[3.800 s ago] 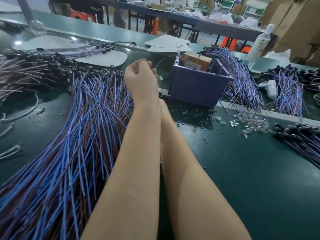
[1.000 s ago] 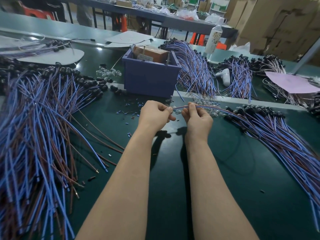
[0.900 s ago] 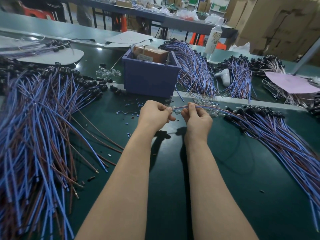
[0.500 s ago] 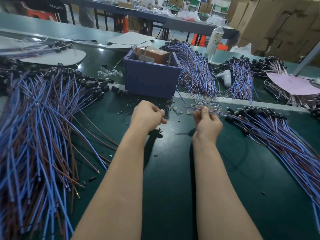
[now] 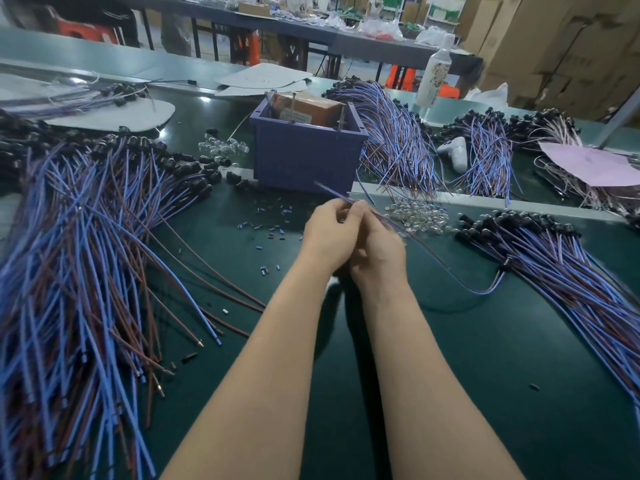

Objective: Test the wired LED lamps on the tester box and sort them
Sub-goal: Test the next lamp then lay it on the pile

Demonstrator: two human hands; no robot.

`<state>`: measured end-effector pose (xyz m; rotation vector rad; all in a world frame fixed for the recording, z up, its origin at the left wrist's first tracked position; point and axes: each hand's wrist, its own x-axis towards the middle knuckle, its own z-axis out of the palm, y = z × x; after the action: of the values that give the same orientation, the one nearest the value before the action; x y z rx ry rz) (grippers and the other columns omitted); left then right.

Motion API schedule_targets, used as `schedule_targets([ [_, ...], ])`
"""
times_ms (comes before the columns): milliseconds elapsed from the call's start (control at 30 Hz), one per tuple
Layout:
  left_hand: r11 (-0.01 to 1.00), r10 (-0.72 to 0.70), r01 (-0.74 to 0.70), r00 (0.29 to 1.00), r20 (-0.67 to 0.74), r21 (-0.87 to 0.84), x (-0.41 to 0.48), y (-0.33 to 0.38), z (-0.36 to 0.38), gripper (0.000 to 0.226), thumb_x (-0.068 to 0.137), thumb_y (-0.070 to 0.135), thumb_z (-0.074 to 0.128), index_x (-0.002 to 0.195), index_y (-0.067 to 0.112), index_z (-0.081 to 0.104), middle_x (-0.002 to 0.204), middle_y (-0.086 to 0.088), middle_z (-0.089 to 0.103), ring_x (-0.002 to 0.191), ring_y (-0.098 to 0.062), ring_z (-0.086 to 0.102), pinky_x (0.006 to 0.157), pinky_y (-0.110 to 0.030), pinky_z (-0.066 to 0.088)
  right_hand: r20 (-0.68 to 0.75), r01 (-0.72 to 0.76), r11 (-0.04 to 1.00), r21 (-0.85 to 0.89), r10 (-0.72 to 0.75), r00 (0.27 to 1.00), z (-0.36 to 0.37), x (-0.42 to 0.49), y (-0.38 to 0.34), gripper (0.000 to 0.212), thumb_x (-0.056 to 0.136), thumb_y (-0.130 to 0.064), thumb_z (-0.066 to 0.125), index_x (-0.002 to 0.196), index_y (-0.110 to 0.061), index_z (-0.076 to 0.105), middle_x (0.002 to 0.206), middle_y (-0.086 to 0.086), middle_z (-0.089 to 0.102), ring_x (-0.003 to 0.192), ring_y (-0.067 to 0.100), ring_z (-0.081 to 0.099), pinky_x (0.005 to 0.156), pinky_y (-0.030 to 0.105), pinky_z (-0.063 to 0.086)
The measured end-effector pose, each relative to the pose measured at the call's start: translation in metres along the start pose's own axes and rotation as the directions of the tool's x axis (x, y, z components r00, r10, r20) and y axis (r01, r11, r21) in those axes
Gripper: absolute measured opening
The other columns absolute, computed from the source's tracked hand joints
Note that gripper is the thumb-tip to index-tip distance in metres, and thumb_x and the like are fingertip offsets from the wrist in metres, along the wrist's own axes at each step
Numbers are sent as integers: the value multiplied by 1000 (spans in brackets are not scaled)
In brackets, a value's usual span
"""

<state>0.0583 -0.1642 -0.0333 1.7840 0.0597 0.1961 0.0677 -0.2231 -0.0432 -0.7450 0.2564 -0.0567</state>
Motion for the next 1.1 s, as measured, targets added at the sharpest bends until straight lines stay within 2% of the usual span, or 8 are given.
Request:
schedule_targets([
  [233,963,-68,-10,957,-281,-269,10,-8,-9,17,95,17,54,82,13,63,79,-9,66,76,-24,61,82,-47,53,137,-32,878,-478,110,984,12,-20,1,31,100,-24,45,81,-9,65,61,-1,67,52,8,58,55,19,46],
  [333,940,-121,-37,892,-435,-338,16,-13,-21,25,96,18,51,73,19,58,71,-3,62,68,-19,60,76,-41,53,327,302,640,-706,-84,941,13,-27,-5,30,97,-25,51,77,-9,67,60,-1,59,53,9,51,56,21,43],
  [400,916,-149,-77,846,-511,-394,18,-16,-27,28,97,16,48,71,21,57,66,3,61,57,-3,59,69,-31,49,440,592,362,-720,-422,793,10,-27,-12,25,95,-24,54,74,-15,66,60,-6,59,57,9,52,59,23,43],
  [467,900,-168,-97,822,-545,-424,18,-16,-30,28,98,15,47,73,20,56,66,5,61,51,5,58,68,-27,47,502,663,123,-738,-557,662,7,-27,-15,17,94,-22,56,89,-13,69,79,-2,67,76,15,59,74,29,46],
  [633,842,-202,-130,825,-528,-524,16,-12,-29,18,99,13,46,86,11,59,72,4,61,54,4,58,60,-14,47,530,535,-45,-844,-228,817,-7,-17,-4,19,94,-21,54,100,-11,69,92,8,70,88,25,62,79,34,45],
  [833,920,-110,34,978,-175,-392,9,-14,-11,10,94,10,55,91,5,63,71,-3,61,61,-11,58,59,-24,54,404,477,223,-850,-305,863,-6,-10,4,22,95,-16,51,86,-6,70,67,0,63,59,13,55,58,21,39],
  [967,955,-90,19,969,-230,-295,9,-19,-11,11,91,14,60,81,17,60,79,-6,63,79,-23,60,85,-49,53,310,426,355,-833,-338,888,-5,-7,12,23,96,-15,49,87,-7,69,79,7,68,71,16,60,68,26,48],
  [1100,972,-14,-71,934,-357,-222,7,-19,-11,16,94,13,54,80,20,55,77,0,66,76,-19,65,83,-41,54,145,370,593,-715,-392,908,-2,-4,19,19,98,-11,44,86,-13,58,81,11,69,80,26,68,85,47,54],
])
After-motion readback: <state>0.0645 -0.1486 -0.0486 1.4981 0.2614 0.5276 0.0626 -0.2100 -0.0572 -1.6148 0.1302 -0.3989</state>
